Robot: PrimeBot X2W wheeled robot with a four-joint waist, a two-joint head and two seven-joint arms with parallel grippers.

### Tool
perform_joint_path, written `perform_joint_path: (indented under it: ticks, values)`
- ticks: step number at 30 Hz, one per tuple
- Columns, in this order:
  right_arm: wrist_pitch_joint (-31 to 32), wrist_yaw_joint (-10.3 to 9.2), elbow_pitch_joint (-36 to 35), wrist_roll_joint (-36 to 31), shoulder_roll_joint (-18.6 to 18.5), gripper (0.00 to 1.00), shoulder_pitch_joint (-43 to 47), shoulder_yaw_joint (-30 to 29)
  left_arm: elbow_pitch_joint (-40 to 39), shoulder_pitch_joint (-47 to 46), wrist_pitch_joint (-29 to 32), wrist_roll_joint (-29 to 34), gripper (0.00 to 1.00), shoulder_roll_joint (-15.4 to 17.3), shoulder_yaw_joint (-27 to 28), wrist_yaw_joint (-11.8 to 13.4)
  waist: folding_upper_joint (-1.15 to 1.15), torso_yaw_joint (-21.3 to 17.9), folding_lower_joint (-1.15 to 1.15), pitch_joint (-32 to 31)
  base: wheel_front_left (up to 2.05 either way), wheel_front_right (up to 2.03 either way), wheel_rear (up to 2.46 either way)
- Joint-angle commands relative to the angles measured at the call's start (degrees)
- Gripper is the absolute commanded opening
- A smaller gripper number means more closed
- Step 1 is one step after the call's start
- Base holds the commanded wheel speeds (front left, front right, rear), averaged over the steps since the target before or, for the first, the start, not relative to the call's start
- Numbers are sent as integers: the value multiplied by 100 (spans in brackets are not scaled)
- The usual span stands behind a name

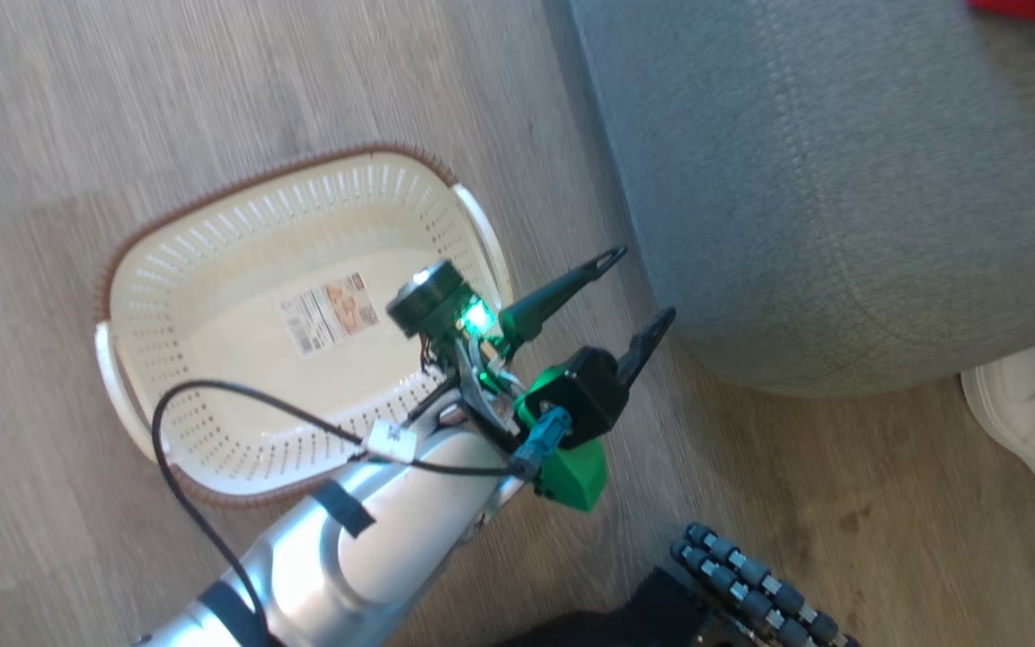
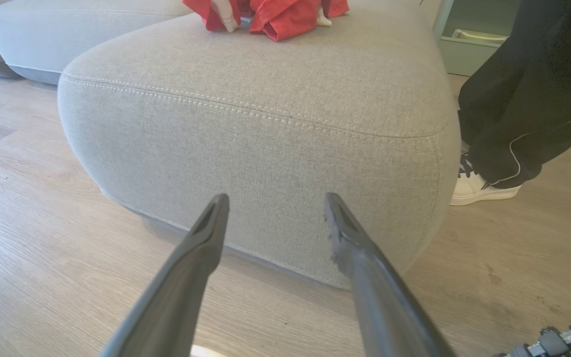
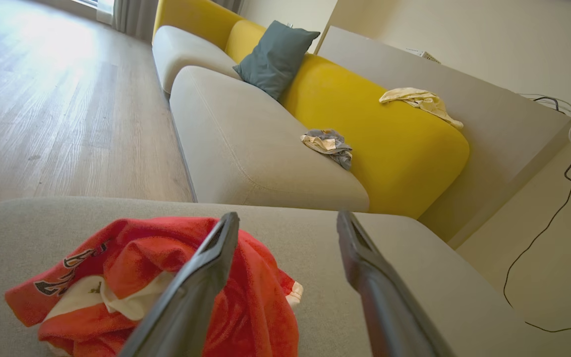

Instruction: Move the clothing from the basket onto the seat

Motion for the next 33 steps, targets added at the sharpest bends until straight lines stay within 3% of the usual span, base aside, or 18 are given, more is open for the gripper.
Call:
perform_joint_path:
  ticks: [1, 5, 15, 25, 30, 33]
  values:
    - [-5, -2, -219, 59, -287, 100, 184, 11, -224, 84, -28, -24, 100, -91, 165, 28, 0, -7, 0, -265, 0, 0, 0]
    - [-5, -2, -704, 155, -377, 100, 420, 69, -294, 274, -28, -65, 100, -94, 331, 99, 0, 66, 0, -641, 0, 0, 0]
    - [-5, -2, -2718, 358, -280, 100, 1484, 147, -638, 970, -28, -225, 100, -101, 1022, 361, 0, 394, 0, -1550, 0, 0, 0]
    - [-5, -2, -4159, 465, 201, 100, 2724, 236, -1294, 1623, -28, -412, 100, -108, 2061, 578, 0, 1035, 0, -2237, 0, 0, 0]
    - [-5, -2, -4754, 829, 769, 100, 3461, 273, -1613, 2059, -28, -395, 100, -109, 2795, 941, 0, 1488, 0, -2579, 0, 0, 0]
    - [-5, -2, -4735, 1201, 1013, 100, 3805, 412, -1763, 2268, -28, -393, 100, -110, 3148, 1156, 0, 1660, 0, -2699, 0, 0, 0]
